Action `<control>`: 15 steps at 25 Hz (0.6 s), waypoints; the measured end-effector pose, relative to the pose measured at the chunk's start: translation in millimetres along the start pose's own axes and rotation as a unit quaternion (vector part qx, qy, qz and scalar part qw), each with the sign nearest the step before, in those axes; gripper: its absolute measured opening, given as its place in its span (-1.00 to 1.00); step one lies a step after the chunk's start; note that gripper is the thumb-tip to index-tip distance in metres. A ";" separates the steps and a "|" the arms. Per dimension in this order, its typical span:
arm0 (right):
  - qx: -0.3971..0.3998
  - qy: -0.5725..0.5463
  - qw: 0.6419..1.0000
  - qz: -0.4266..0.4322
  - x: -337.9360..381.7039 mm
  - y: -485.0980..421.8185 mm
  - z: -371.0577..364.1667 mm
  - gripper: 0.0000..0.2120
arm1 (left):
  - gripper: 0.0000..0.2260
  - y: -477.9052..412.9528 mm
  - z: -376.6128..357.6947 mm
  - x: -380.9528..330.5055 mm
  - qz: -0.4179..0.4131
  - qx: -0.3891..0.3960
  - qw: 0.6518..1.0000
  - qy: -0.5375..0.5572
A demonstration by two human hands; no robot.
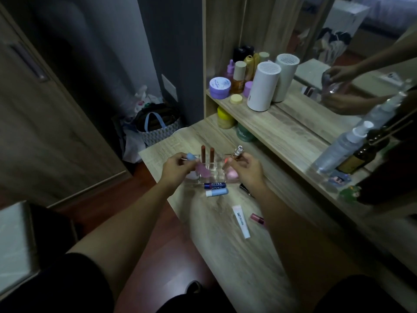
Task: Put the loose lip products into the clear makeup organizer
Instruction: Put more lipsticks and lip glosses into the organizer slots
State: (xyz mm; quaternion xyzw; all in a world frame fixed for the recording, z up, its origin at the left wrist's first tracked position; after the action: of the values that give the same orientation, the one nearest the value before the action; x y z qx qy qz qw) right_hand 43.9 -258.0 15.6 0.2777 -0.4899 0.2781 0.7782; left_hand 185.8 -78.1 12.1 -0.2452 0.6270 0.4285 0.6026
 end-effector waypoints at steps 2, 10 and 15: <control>-0.024 0.006 1.000 -0.012 -2.9 -5.6 0.0 -0.83 | -0.83 -5.6 3.2 2.0 -0.003 -0.020 1.000 -0.007; -0.045 0.084 0.995 0.014 -2.9 -27.8 -12.5 -0.83 | -0.79 -23.2 -3.1 -6.3 -0.071 -0.047 0.985 -0.148; -0.036 0.147 0.989 -0.003 -8.7 -33.9 -26.7 -0.76 | -0.77 -24.1 -20.8 -5.3 -0.100 -0.013 0.971 -0.218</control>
State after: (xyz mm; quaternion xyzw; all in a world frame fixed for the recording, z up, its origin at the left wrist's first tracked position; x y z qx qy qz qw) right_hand 80.9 -264.0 -7.6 0.2068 -0.3795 0.2958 0.8519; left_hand 195.2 -108.9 9.5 -0.2154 0.4471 0.4176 0.7612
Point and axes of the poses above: each hand's wrist, its own y-axis away from the middle knuckle, its own z-axis out of the back of the hand, x = y × z, the point moved 9 cm from there along -y, towards the middle knuckle, and after that the axes turned 9 degrees about y, right-handed, at the moved point
